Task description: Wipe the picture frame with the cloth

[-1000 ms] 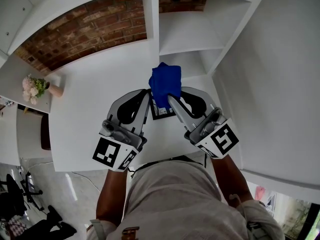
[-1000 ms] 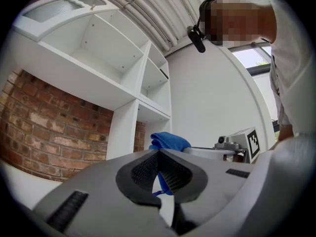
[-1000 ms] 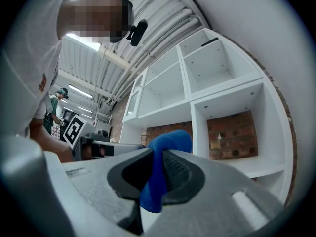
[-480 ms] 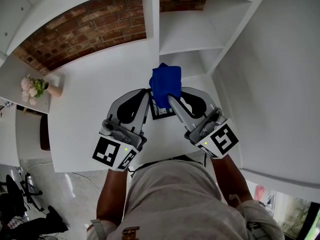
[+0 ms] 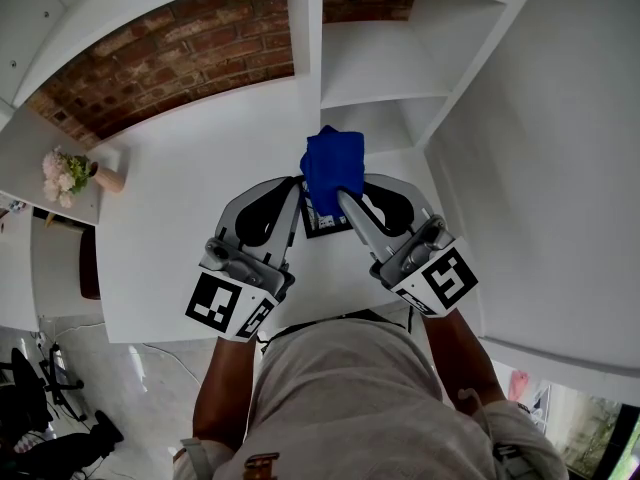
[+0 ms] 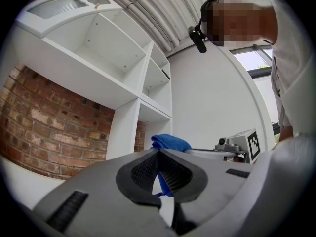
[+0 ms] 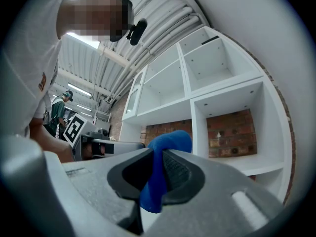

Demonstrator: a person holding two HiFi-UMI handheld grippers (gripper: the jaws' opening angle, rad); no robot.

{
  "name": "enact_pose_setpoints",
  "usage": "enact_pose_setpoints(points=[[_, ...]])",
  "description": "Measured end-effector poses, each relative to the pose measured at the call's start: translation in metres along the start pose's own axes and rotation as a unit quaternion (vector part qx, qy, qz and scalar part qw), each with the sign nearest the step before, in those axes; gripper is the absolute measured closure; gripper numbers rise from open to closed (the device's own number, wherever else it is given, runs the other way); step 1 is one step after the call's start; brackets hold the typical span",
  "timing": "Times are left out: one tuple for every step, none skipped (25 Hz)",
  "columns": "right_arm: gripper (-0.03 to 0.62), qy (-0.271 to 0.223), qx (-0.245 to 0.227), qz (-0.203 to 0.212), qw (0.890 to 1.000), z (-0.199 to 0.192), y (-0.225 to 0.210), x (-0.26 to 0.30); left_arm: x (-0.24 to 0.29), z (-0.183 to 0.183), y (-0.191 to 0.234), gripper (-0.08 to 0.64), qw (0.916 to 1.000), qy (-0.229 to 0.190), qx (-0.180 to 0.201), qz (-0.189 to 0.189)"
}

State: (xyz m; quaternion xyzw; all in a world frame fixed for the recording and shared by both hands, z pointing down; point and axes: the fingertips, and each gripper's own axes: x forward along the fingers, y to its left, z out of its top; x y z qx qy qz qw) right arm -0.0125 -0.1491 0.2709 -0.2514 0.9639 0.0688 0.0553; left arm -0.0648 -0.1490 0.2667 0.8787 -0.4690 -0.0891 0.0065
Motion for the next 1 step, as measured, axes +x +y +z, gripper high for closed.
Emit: enact_pose_setpoints(points=[[0.548, 0.0, 0.0, 0.0, 1.0, 0.0005, 0.0002, -0.0001, -0.0002, 0.0006, 0.0, 0.56, 1.0, 0.0, 0.0, 0.0]])
